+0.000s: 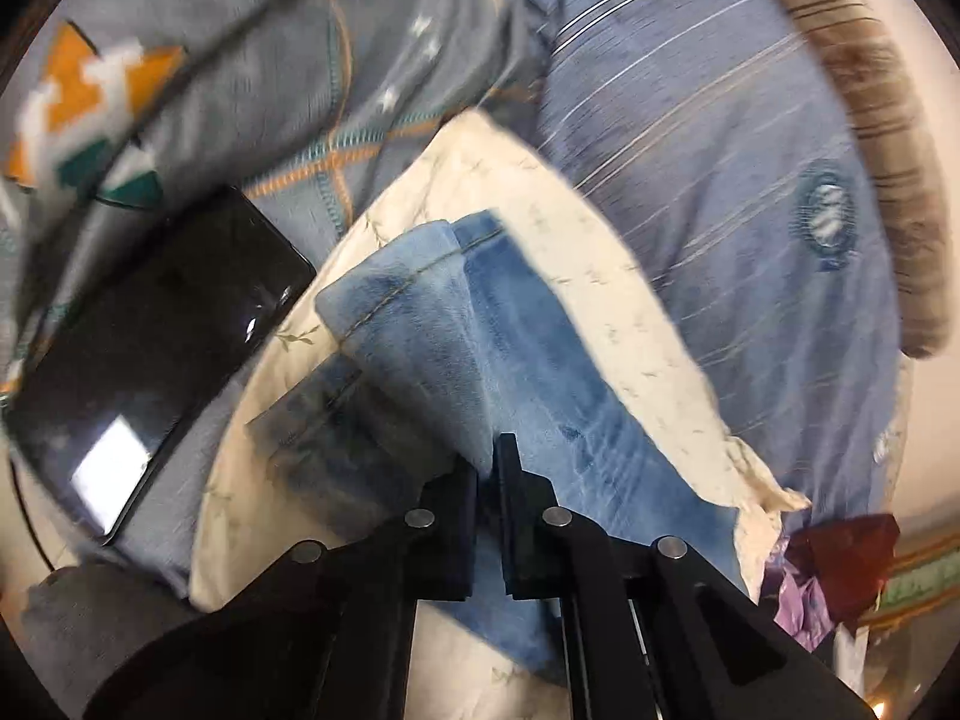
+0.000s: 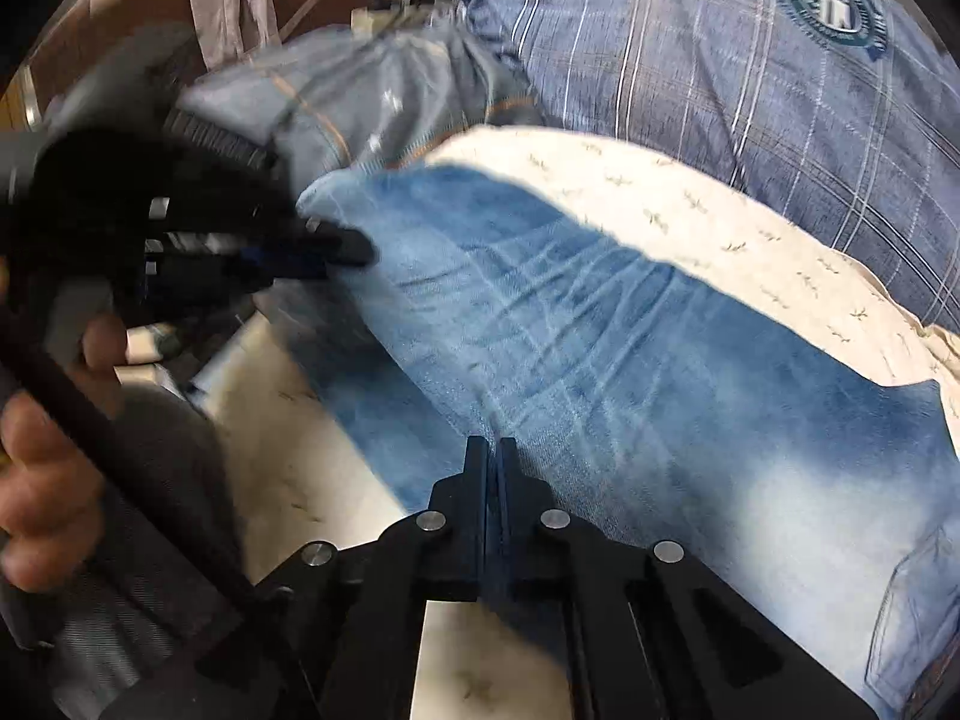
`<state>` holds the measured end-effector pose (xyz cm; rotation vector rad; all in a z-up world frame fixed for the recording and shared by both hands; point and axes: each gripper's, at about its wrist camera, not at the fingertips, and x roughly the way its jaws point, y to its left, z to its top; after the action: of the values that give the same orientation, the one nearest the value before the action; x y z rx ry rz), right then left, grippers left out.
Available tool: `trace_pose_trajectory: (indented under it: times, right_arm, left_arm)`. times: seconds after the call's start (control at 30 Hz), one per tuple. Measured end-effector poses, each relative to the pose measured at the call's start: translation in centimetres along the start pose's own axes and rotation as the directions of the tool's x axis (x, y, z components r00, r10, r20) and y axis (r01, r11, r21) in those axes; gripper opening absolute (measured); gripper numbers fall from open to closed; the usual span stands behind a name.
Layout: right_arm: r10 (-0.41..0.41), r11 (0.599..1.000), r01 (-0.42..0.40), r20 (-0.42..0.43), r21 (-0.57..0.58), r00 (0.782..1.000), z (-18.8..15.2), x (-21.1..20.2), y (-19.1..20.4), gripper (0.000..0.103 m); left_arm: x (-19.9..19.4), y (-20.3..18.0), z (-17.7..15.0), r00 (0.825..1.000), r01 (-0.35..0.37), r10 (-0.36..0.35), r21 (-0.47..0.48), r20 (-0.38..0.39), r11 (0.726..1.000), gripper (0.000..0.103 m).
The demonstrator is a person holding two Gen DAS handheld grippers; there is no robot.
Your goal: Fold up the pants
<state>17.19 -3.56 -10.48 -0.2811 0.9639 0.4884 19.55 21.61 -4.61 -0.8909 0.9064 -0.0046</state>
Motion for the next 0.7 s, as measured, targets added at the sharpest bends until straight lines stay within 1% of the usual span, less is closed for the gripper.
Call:
trace_pose_trajectory:
  times: [0.03, 0.1, 0.13, 0.17, 0.2, 0.27, 0.3, 0.33, 0.37, 0.4, 0.43, 0.47, 0.53, 0.57, 0.6, 0.63, 0.67, 0.7]
  right_arm:
    - [0.022, 0.999, -0.022, 0.019, 0.024, 1.0, -0.1, -1.2, -0.2, 0.002]
    - [0.068, 0.995, -0.07, 0.034, 0.067, 0.997, -0.3, -2.3, -0.4, 0.002]
    - [0.089, 0.992, -0.091, 0.029, 0.089, 0.996, -0.5, -2.2, -0.6, 0.002]
    - [0.101, 0.99, -0.102, 0.009, 0.099, 0.995, -0.7, -1.6, -0.6, 0.002]
    - [0.102, 0.99, -0.1, -0.016, 0.102, 0.995, -1.1, -0.5, -0.4, 0.002]
    - [0.109, 0.987, -0.101, -0.059, 0.126, 0.992, -2.0, 1.6, -0.4, 0.003]
    - [0.119, 0.983, -0.108, -0.07, 0.146, 0.99, -2.4, 2.1, -0.6, 0.004]
    - [0.133, 0.978, -0.123, -0.049, 0.167, 0.99, -2.6, 1.8, -0.8, 0.01]
    - [0.149, 0.971, -0.14, -0.037, 0.192, 0.988, -2.6, 1.4, -1.2, 0.016]
    - [0.173, 0.961, -0.162, -0.03, 0.225, 0.984, -2.5, 0.8, -1.7, 0.03]
    - [0.185, 0.953, -0.176, -0.012, 0.247, 0.983, -2.3, 0.0, -2.3, 0.041]
    - [0.184, 0.946, -0.183, 0.023, 0.268, 0.983, -2.4, -1.2, -2.9, 0.044]
    - [0.163, 0.937, -0.181, 0.084, 0.298, 0.983, -2.8, -4.0, -4.0, 0.059]
    - [0.145, 0.932, -0.175, 0.115, 0.319, 0.983, -3.3, -5.6, -4.7, 0.063]
    - [0.118, 0.923, -0.162, 0.146, 0.348, 0.982, -4.0, -7.1, -5.5, 0.069]
    - [0.091, 0.912, -0.152, 0.174, 0.38, 0.981, -5.0, -8.6, -6.4, 0.072]
    - [0.075, 0.904, -0.146, 0.187, 0.402, 0.979, -5.8, -9.7, -7.1, 0.072]
    - [0.043, 0.887, -0.13, 0.201, 0.443, 0.979, -7.2, -11.1, -8.1, 0.072]
  left_arm:
    - [-0.8, 0.4, -0.7, 1.0, -0.011, 0.011, -0.003, 0.004, 1.0, 0.004]
    - [-1.2, 1.3, -2.2, 0.996, -0.086, 0.086, -0.021, -0.006, 0.996, 0.004]
    - [-0.8, 1.5, -2.5, 0.99, -0.136, 0.135, -0.034, -0.027, 0.99, 0.004]
    - [-0.3, 1.0, -2.6, 0.98, -0.198, 0.198, -0.009, -0.025, 0.98, 0.006]
    - [-0.1, 0.8, -2.7, 0.97, -0.242, 0.242, -0.003, -0.011, 0.97, 0.006]
    - [0.1, 0.8, -2.7, 0.949, -0.314, 0.314, -0.009, 0.014, 0.949, 0.012]
    - [0.1, 0.7, -2.7, 0.948, -0.317, 0.317, -0.003, 0.019, 0.949, 0.012]
    - [-0.3, 0.6, -2.8, 0.952, -0.305, 0.305, 0.002, 0.035, 0.952, 0.013]
    - [-0.7, 0.1, -2.8, 0.952, -0.301, 0.301, -0.001, 0.063, 0.954, 0.019]
    - [-1.2, -0.1, -2.9, 0.952, -0.294, 0.293, 0.0, 0.091, 0.956, 0.024]
    - [-1.6, -0.5, -3.2, 0.953, -0.281, 0.278, 0.009, 0.119, 0.96, 0.03]
    - [-2.3, -1.0, -3.6, 0.951, -0.276, 0.268, 0.032, 0.154, 0.961, 0.031]
    - [-3.0, -2.1, -4.2, 0.943, -0.277, 0.251, 0.097, 0.218, 0.956, 0.032]
    - [-3.7, -3.4, -5.2, 0.937, -0.281, 0.233, 0.164, 0.259, 0.946, 0.035]
    - [-3.9, -4.3, -6.0, 0.936, -0.278, 0.213, 0.22, 0.279, 0.935, 0.037]
    - [-4.0, -5.6, -7.1, 0.937, -0.273, 0.182, 0.3, 0.297, 0.914, 0.04]
    - [-4.1, -6.6, -8.2, 0.938, -0.271, 0.159, 0.363, 0.309, 0.891, 0.041]
    - [-4.1, -7.5, -9.2, 0.938, -0.27, 0.14, 0.416, 0.317, 0.868, 0.043]
